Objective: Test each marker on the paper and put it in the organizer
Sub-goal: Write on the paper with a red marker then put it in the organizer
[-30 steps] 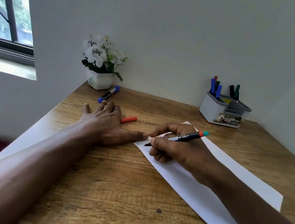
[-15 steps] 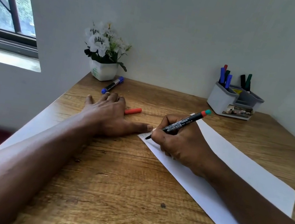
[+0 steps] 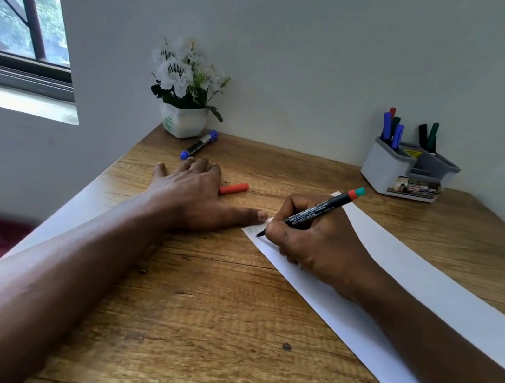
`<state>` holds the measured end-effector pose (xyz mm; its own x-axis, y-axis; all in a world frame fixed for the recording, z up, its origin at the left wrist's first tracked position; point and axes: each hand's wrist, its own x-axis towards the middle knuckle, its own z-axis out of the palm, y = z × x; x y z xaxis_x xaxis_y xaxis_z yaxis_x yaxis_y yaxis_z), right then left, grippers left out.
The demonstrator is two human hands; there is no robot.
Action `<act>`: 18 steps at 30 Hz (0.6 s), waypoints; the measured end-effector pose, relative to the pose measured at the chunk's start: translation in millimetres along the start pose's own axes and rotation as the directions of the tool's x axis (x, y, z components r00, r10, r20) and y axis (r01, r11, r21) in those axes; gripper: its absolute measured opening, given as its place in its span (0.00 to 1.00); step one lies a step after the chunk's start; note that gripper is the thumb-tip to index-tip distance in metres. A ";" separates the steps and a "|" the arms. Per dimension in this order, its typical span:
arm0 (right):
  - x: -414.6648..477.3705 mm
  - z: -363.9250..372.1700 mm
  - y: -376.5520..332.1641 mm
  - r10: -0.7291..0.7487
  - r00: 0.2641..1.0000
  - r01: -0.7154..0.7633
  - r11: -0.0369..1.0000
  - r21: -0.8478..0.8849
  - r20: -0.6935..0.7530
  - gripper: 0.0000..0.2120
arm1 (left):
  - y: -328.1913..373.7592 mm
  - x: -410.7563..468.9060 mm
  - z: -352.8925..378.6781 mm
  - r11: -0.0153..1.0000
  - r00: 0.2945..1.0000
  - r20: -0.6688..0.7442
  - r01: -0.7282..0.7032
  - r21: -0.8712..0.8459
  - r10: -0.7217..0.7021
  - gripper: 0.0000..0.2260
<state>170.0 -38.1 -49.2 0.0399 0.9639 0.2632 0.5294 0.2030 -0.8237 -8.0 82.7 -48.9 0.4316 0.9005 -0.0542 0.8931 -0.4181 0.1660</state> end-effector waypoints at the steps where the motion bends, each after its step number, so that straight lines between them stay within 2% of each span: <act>1: -0.4 -0.5 -0.1 0.002 1.000 -0.002 1.000 0.015 0.001 0.08 | -0.1 0.4 0.2 1.000 1.000 0.001 0.000 -0.004 0.000 0.67; 3: -0.9 -1.0 0.7 0.010 1.000 -0.010 0.998 0.056 -0.001 0.09 | -1.0 1.2 1.2 1.000 1.000 0.000 0.003 -0.006 -0.003 0.69; 7: -0.7 0.6 1.8 -0.014 1.000 0.014 1.000 0.014 -0.012 0.09 | -0.3 1.0 1.6 1.000 1.000 -0.014 0.001 -0.003 -0.001 0.63; 18: -0.6 0.8 3.0 0.002 1.000 -0.002 1.000 0.004 -0.023 0.09 | 0.3 -0.6 0.7 1.000 1.000 -0.015 0.001 -0.012 -0.002 0.62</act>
<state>170.9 -38.0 -52.2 0.0611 0.9601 0.2729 0.5262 0.2014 -0.8262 -7.9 82.0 -49.5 0.4282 0.9028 -0.0396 0.8922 -0.4153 0.1777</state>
